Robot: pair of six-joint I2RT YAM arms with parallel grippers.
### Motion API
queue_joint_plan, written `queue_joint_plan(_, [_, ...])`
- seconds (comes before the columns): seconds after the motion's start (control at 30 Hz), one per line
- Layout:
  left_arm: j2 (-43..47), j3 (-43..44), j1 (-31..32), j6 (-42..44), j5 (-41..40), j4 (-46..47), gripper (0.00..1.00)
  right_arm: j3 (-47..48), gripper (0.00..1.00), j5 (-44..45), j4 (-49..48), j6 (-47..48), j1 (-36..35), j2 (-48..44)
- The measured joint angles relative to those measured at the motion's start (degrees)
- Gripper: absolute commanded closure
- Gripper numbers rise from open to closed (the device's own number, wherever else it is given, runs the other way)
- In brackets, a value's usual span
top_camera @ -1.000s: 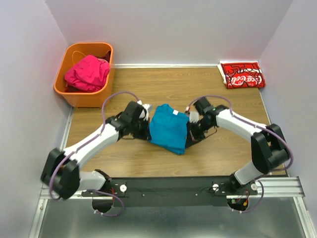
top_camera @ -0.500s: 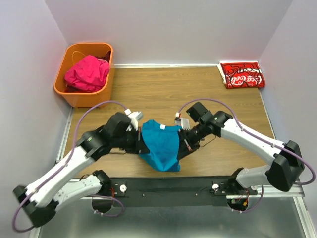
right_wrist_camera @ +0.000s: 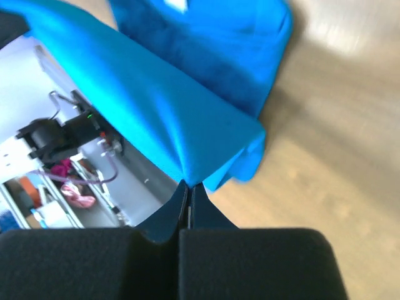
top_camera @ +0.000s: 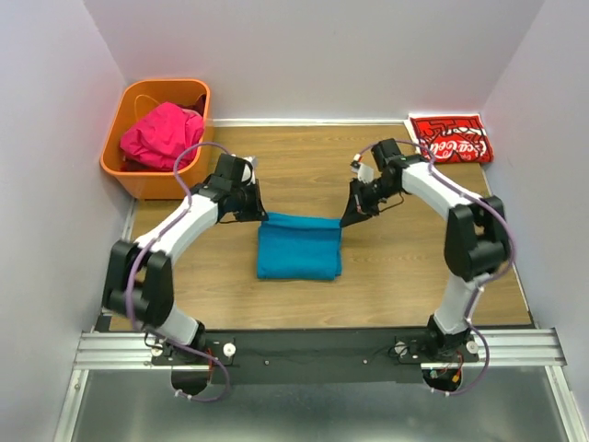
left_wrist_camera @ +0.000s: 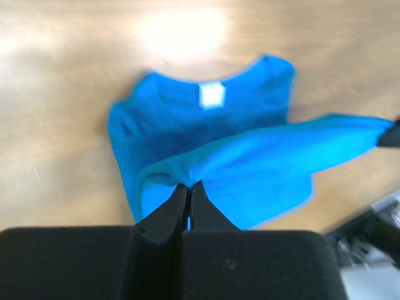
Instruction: Fold and stack the t-shirts
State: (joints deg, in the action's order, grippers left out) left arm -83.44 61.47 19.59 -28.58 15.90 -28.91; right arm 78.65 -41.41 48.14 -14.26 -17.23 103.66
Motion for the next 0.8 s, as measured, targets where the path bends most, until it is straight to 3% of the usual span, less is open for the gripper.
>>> queue_joint_plan(0.23, [-18.53, -0.13, -3.8, 1.36, 1.6, 9.4, 1.0, 8.48, 1.0, 1.4, -2.67, 2.25, 0.57, 15.63])
queue_joint_plan(0.27, [-19.1, -0.48, -3.91, 1.2, 2.25, 10.12, 1.0, 8.96, 0.98, 1.53, -2.89, 2.34, 0.61, 16.65])
queue_joint_plan(0.3, [-18.93, -0.72, -4.0, 1.16, 2.4, 10.64, 0.99, 9.35, 0.85, 1.55, -2.91, 2.36, 0.7, 17.44])
queue_joint_plan(0.4, [-17.2, -1.31, -4.0, 1.25, 2.29, 11.69, 0.75, 9.42, 0.63, 1.81, -3.04, 2.34, 0.81, 17.75])
queue_joint_plan(0.47, [-15.85, -1.81, -4.0, 0.83, 1.86, 12.0, 0.5, 9.49, 0.53, 2.6, -3.15, 2.51, 0.81, 17.73])
queue_joint_plan(0.5, [-14.86, -2.23, -4.04, 1.01, 1.42, 12.09, 0.44, 9.46, 0.43, 3.3, -3.23, 2.25, 0.83, 17.53])
queue_joint_plan(0.6, [-11.28, -3.23, -4.15, 0.59, -0.28, 11.93, 0.26, 9.35, 0.3, 5.11, -3.76, 1.79, 0.85, 16.02])
queue_joint_plan(0.73, [-4.26, -3.98, -4.15, 0.26, -2.54, 11.96, 0.27, 6.43, 0.28, 8.22, -8.41, -0.17, 0.85, 7.04])
queue_joint_plan(0.8, [0.92, -4.81, -4.0, 0.33, -3.72, 12.59, 0.33, 3.39, 0.28, 8.59, -11.76, -1.31, 0.85, 1.22])
